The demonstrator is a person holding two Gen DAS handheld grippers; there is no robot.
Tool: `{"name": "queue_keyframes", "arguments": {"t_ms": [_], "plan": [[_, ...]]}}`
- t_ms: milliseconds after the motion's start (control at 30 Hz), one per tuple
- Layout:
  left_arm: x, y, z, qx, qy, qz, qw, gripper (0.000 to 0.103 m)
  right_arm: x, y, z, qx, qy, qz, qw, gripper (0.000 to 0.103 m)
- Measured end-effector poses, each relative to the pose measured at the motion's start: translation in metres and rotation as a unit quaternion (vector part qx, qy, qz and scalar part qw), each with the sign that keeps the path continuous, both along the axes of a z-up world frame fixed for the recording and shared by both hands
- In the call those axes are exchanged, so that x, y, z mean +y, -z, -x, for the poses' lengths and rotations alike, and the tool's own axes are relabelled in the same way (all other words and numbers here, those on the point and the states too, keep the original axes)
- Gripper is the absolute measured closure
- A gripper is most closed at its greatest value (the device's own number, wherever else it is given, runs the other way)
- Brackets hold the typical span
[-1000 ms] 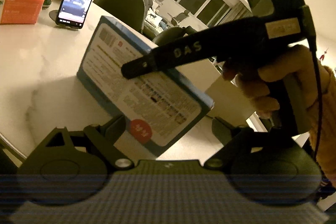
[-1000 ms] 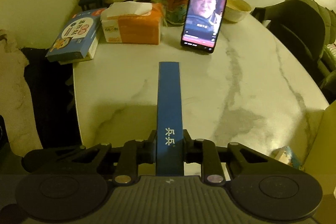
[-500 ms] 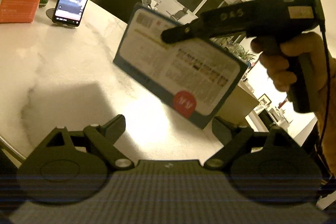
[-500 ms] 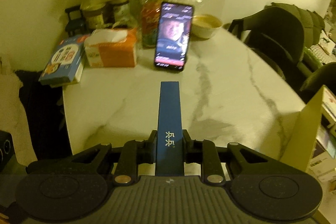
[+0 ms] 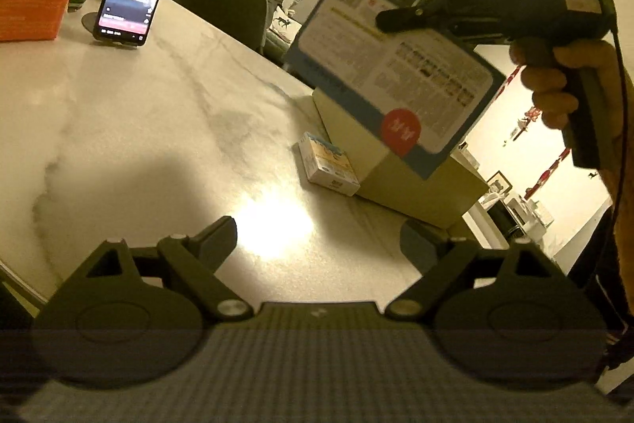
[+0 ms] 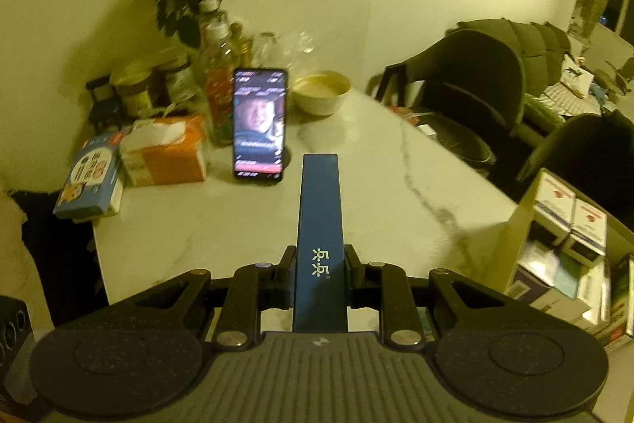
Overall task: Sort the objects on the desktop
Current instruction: 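Lift and carry the blue box with the right gripper over the tan lid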
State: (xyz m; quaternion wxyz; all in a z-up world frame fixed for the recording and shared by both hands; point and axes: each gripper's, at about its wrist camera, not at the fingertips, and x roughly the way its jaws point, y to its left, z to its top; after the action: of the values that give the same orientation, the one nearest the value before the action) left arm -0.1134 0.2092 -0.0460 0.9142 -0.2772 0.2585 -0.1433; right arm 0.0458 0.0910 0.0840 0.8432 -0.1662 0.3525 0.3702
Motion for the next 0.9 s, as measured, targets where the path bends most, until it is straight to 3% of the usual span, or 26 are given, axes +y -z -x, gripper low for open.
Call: {"name": "queue_keyframes", "arguments": {"t_ms": [400,900], "plan": [[-0.001,0.002,-0.002,0.004,0.002,0.000,1.0000,0.013,-0.046,-0.025,-0.028,-0.011,0.068,-0.047,0.997,0.079],[0.000,0.006,-0.006,0.010,0.004,0.001,0.9999,0.013,-0.113,-0.036,-0.068,-0.015,0.168,-0.086,0.982,0.079]]}}
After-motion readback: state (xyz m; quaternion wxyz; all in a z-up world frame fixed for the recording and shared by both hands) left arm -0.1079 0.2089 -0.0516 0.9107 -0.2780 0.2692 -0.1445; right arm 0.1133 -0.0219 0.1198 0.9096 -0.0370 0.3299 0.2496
